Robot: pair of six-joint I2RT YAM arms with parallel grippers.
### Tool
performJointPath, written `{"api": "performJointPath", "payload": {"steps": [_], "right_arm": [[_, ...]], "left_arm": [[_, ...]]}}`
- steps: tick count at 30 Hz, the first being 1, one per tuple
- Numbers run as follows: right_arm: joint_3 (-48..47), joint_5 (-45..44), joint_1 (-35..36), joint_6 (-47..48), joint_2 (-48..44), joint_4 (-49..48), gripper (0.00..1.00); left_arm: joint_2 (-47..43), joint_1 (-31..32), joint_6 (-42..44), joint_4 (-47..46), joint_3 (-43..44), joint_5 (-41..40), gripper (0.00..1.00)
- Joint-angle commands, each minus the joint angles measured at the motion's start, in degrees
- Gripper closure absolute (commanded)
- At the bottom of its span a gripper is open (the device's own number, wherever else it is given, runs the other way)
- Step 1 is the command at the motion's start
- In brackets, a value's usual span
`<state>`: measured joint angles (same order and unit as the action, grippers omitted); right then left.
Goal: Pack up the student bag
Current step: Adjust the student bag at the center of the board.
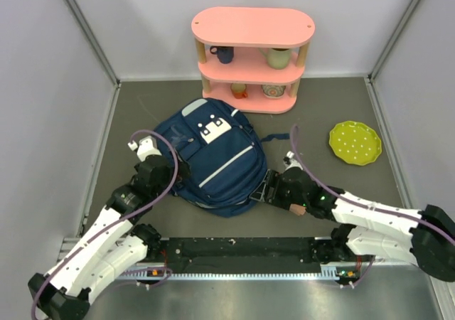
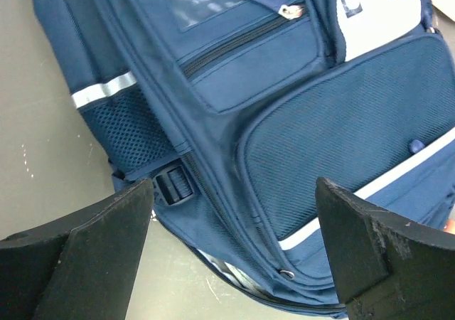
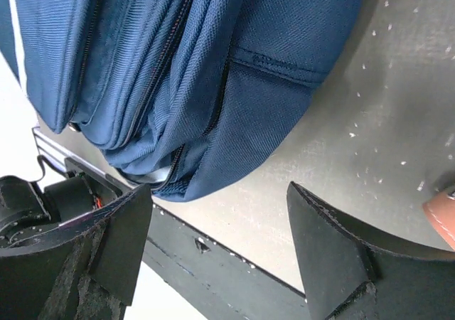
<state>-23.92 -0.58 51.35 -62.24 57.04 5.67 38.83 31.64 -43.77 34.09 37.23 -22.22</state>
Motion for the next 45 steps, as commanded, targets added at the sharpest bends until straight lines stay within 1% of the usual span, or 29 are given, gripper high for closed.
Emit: {"api": "performJointPath", "payload": {"steps": [1, 2, 4, 5, 6, 8, 9, 10, 12, 13, 17, 18, 19, 20, 21, 23, 25, 26, 27, 29, 33, 34, 35, 37, 38, 39, 42, 43, 45], "right_arm": [[-2.9, -0.3, 1.7, -2.7, 6.1, -8.8, 0.25], [-3.1, -0.4, 1.6, -2.9, 7.4, -9.9, 0.25], [-5.0, -1.3, 1.6, -1.6, 10.0, -10.2, 0.36], [-5.6, -1.5, 1.2, -0.2, 11.6, -9.4, 0.45], [-5.8, -1.7, -0.1, 0.7, 11.9, -8.9, 0.62], [-4.7, -2.8, -2.3, 2.6, 10.7, -9.0, 0.82], [-4.1, -2.8, -3.6, 3.8, 10.3, -9.3, 0.95], [-3.4, -2.9, -7.4, 5.0, 9.7, -8.9, 1.0], [-3.3, -2.6, -11.3, 9.0, 8.3, -7.4, 1.0], [-3.7, -1.4, -16.0, 10.6, 7.7, -6.5, 1.0], [-5.8, -0.7, -22.4, 19.0, 6.8, -2.8, 1.0], [-6.4, -2.0, -22.7, 19.7, 6.9, -1.6, 0.94], [-7.4, -3.3, -23.1, 20.6, 7.2, -0.3, 0.85], [-7.9, -2.2, -23.7, 22.3, 7.2, 1.0, 0.77], [-8.6, -1.3, -23.8, 23.3, 6.9, 2.6, 0.66], [-7.8, 1.7, -23.4, 22.8, 3.2, 3.9, 0.57], [-4.9, -1.5, -20.7, 21.7, -2.2, 5.3, 0.49], [-3.7, -2.4, -19.4, 21.2, -8.5, 5.7, 0.45], [-2.5, -2.8, -16.0, 20.7, -12.3, 6.1, 0.44], [0.5, -4.6, -11.9, 17.6, -20.8, 6.0, 0.43], [3.7, -11.4, 0.0, 12.8, -25.7, 5.3, 0.44], [4.0, -15.3, 5.2, 12.2, -25.1, 4.7, 0.44], [3.9, -17.0, 7.3, 11.5, -24.0, 3.9, 0.44], [2.7, -20.1, 12.5, 10.8, -18.6, 1.9, 0.44], [2.0, -20.6, 13.9, 10.2, -16.4, 1.0, 0.44], [1.3, -21.0, 15.0, 10.0, -11.2, 0.0, 0.44], [-2.1, -22.8, 19.7, 9.6, -3.9, -4.8, 0.44], [-3.8, -24.3, 21.1, 9.5, 0.7, -5.2, 0.44], [-6.8, -26.0, 24.0, 8.6, 4.9, -8.4, 0.46]], "left_arm": [[-3.7, -2.1, -3.1, -3.1, -2.8, 2.1, 0.01], [-4.4, -2.2, -3.1, -3.1, -3.0, 1.8, 0.01], [-6.2, -2.3, -3.3, -3.1, -4.0, 1.4, 0.01], [-6.7, -2.3, -3.3, -3.1, -4.4, 1.5, 0.01], [-7.2, -2.4, -3.3, -2.6, -4.8, 1.5, 0.01], [-8.6, -2.4, -3.3, -2.1, -5.3, 1.4, 0.01], [-9.2, -2.4, -3.3, -2.0, -6.1, 1.4, 0.01], [-10.4, -2.4, -3.3, -1.9, -6.6, 1.2, 0.01], [-11.8, -2.4, -3.3, -1.7, -7.6, 1.4, 0.01], [-12.8, -2.4, -3.5, -1.9, -8.0, 1.6, 0.01], [-14.4, -2.4, -4.4, -4.0, -10.6, 4.8, 0.01], [-14.4, -2.4, -4.3, -4.8, -12.0, 5.9, 0.01], [-14.3, -2.4, -4.6, -5.5, -12.7, 7.7, 0.01], [-14.3, -2.4, -4.6, -7.4, -13.4, 8.9, 0.01], [-14.3, -2.4, -4.8, -8.2, -14.7, 9.7, 0.01], [-13.6, -2.4, -5.9, -9.9, -16.1, 11.7, 0.01], [-13.1, -2.4, -6.8, -11.9, -18.1, 12.4, 0.02], [-13.2, -2.4, -6.8, -12.2, -18.5, 12.5, 0.03], [-13.4, -2.3, -6.8, -13.1, -19.7, 12.4, 0.04], [-14.0, -2.3, -7.0, -14.6, -21.1, 11.8, 0.08], [-12.2, -2.2, -9.1, -15.3, -23.8, 9.9, 0.15], [-11.2, -2.1, -9.6, -16.1, -24.5, 9.7, 0.16], [-10.8, -2.1, -10.0, -16.2, -25.0, 9.5, 0.19], [-10.8, -2.0, -10.8, -16.6, -26.3, 9.3, 0.2], [-11.1, -2.0, -10.9, -16.8, -26.8, 9.2, 0.19], [-11.6, -2.0, -11.0, -16.8, -27.2, 8.7, 0.19], [-12.8, -2.0, -10.9, -18.2, -27.9, 6.7, 0.17], [-12.0, -2.0, -10.6, -18.9, -28.1, 5.0, 0.17], [-9.5, -2.0, -10.5, -22.3, -28.6, 3.8, 0.22]]}}
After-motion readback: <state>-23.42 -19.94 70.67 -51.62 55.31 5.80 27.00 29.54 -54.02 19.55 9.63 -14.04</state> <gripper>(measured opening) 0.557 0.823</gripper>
